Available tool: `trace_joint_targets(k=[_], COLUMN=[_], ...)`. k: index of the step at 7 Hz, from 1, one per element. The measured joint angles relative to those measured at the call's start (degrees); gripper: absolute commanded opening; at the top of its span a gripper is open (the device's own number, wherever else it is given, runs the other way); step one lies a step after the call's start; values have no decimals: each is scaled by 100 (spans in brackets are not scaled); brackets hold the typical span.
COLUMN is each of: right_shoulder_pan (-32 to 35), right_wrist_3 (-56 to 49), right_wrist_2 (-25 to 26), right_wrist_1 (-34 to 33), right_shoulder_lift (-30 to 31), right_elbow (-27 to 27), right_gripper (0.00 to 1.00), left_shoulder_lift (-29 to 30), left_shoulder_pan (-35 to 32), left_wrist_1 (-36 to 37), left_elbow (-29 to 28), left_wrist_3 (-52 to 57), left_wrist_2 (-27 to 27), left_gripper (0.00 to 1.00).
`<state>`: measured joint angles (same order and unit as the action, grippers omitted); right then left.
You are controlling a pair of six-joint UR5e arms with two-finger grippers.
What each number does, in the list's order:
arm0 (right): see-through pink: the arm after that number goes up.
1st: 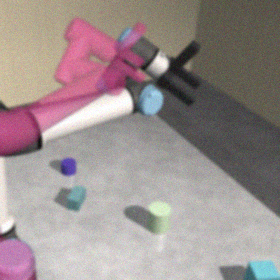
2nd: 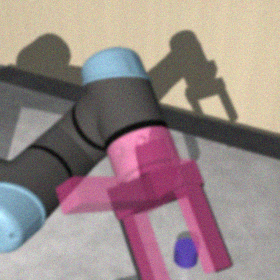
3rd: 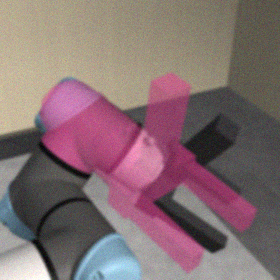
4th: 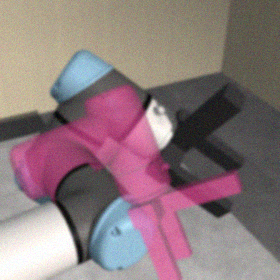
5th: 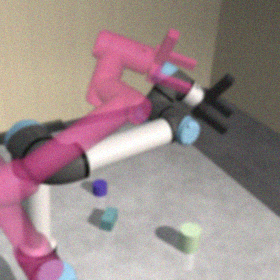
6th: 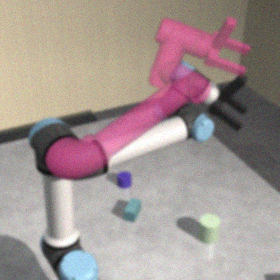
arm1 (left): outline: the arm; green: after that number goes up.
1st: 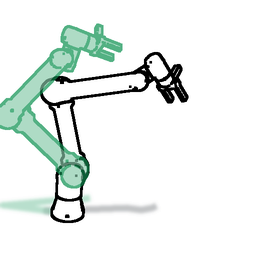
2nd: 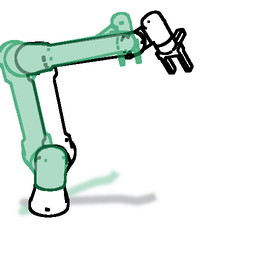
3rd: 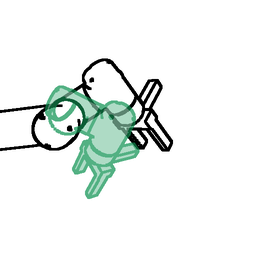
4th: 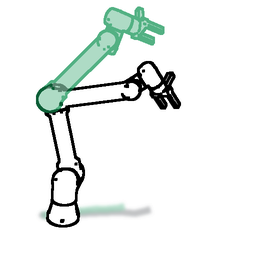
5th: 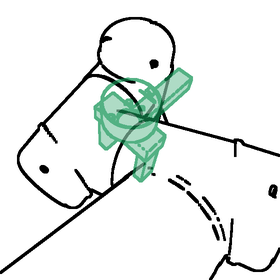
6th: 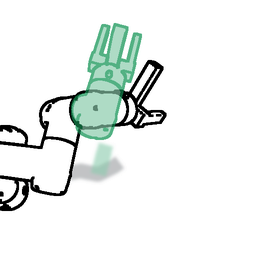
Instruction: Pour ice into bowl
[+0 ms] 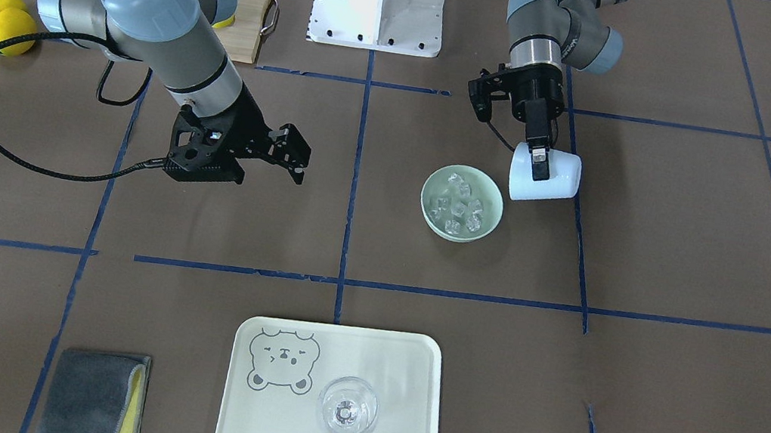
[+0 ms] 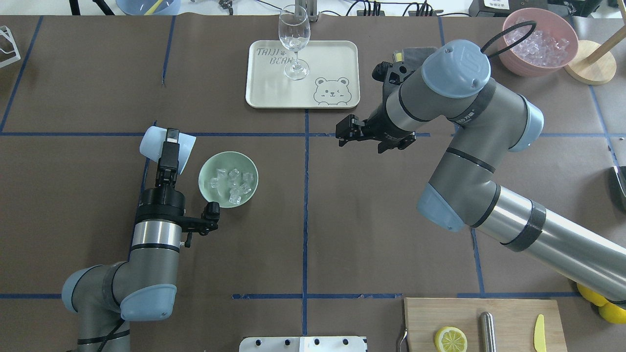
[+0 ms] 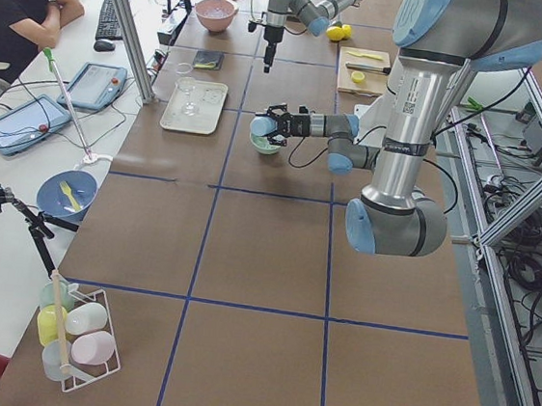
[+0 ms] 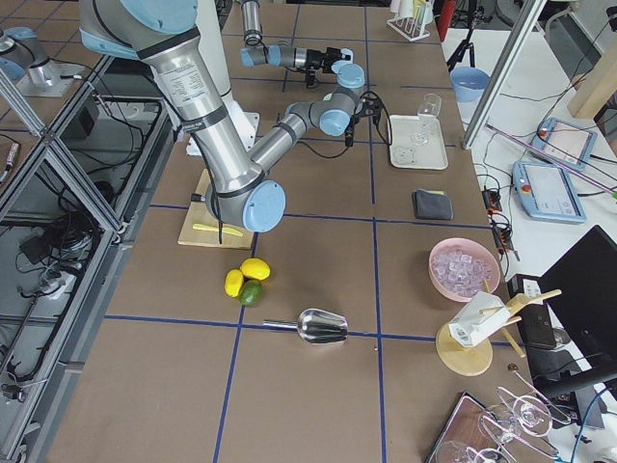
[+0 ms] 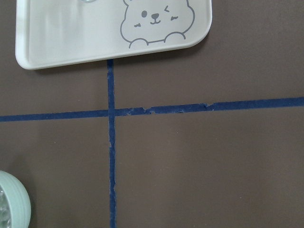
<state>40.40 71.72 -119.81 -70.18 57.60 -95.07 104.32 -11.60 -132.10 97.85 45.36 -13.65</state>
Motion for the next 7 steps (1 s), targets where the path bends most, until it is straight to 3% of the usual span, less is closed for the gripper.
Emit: trace_joint_targets(k=[4, 7], right_shoulder_pan=[-60, -114], right_wrist_3=[6, 70], right_wrist_2=[17, 24], right_wrist_1=[4, 10], right_shoulder_lift=[-27, -78], right_elbow=[13, 10], right_gripper=[100, 100], left_shoulder_lift=[-10, -315], left_shoulder_pan=[-4, -54], left_wrist_1=[-30, -49], left_elbow=[237, 704], left_wrist_3=[59, 178], left_wrist_2=[-30, -589], left_gripper=[0, 0])
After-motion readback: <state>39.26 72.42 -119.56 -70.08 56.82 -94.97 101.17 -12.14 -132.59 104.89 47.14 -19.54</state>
